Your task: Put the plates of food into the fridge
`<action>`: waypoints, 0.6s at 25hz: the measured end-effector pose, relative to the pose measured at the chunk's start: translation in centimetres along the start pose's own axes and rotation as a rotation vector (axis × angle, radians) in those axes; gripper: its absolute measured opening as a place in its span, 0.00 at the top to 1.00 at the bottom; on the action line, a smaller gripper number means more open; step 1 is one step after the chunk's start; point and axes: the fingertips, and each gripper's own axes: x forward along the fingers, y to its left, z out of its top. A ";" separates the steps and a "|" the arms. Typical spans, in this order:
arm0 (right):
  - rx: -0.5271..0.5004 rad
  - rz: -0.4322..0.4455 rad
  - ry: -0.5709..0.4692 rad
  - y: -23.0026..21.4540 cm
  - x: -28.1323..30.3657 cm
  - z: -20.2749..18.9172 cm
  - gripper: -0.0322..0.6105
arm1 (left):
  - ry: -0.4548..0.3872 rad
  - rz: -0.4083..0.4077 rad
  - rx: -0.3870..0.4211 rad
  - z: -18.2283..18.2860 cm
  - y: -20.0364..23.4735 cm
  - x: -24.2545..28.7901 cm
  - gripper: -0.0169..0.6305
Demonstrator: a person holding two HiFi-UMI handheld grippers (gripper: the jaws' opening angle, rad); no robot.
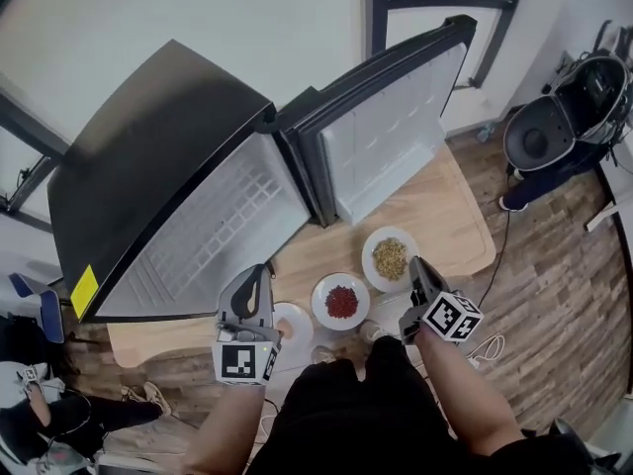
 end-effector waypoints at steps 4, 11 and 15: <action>-0.001 0.030 0.012 1.0 0.8 1.0 0.90 | -0.016 0.047 -0.002 0.8 0.8 -0.9 0.97; 0.004 0.096 0.045 3.0 2.7 2.5 0.90 | -0.030 0.127 0.006 2.0 2.6 -1.7 0.97; 0.009 0.127 0.066 4.4 2.6 2.5 0.90 | -0.048 0.161 0.013 3.2 3.2 -3.1 0.97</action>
